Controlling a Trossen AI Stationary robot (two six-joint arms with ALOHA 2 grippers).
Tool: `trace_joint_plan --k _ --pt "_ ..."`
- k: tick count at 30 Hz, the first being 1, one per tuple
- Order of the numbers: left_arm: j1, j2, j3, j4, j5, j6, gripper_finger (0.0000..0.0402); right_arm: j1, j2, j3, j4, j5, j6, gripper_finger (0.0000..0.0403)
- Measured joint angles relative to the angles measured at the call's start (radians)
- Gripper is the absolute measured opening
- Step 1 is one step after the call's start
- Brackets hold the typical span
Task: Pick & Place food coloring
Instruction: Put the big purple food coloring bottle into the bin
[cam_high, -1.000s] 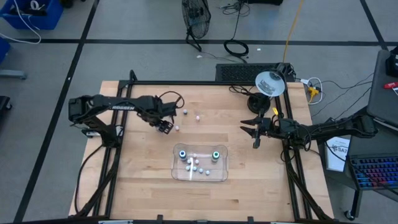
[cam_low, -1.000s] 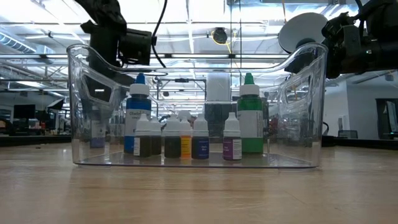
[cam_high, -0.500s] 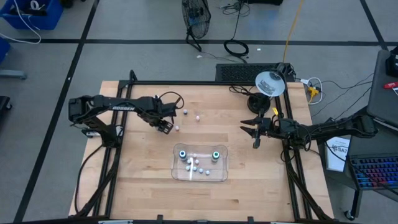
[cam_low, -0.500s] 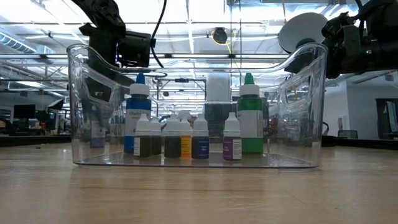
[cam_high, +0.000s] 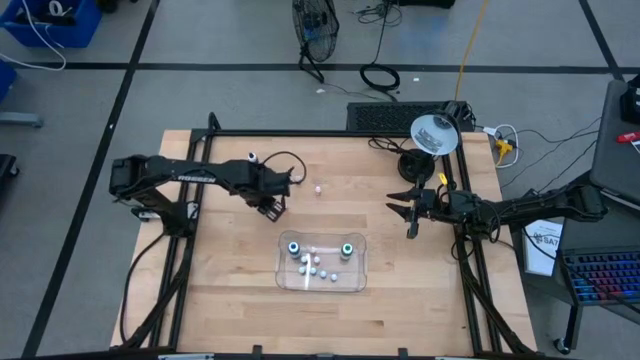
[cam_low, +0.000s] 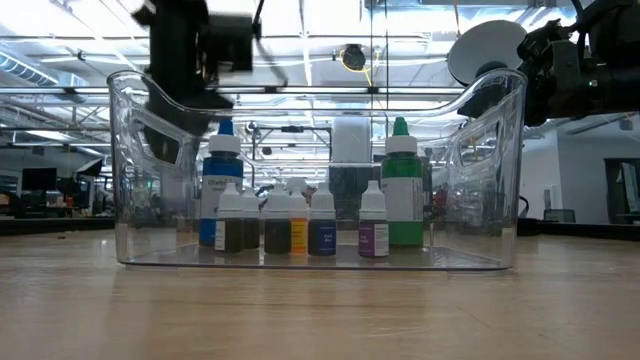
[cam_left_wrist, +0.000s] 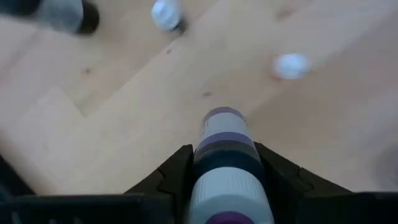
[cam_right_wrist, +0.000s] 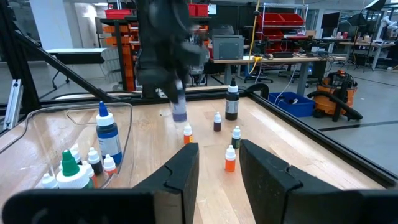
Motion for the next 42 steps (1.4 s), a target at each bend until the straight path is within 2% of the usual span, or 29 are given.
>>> trace_joint_plan --k 6,10,13,18,22,32,42 --pt "-0.157 0.0 0.322 -0.204 -0.093 -0.064 0.014 0.0 0.0 0.0 0.0 0.0 0.0 0.0105" --pt "-0.295 -0.002 0.513 -0.189 -0.119 -0.075 0.014 0.0 0.0 0.0 0.0 0.0 0.0 0.0107" --pt "-0.399 0.004 0.584 -0.151 -0.121 -0.075 0.014 0.0 0.0 0.0 0.0 0.0 0.0 0.0106" --pt "-0.533 0.014 0.567 -0.1 -0.155 -0.164 0.014 0.0 0.0 0.0 0.0 0.0 0.0 0.0106" --pt "-0.59 0.06 0.536 -0.073 -0.156 -0.238 0.014 0.0 0.0 0.0 0.0 0.0 0.0 0.0107" --pt "-0.593 0.257 0.532 -0.067 0.055 -0.279 0.014 0.0 0.0 0.0 0.0 0.0 0.0 0.0107" --pt "-0.575 0.351 0.532 -0.08 0.087 -0.304 0.014 0.0 0.0 0.0 0.0 0.0 0.0 0.0107"
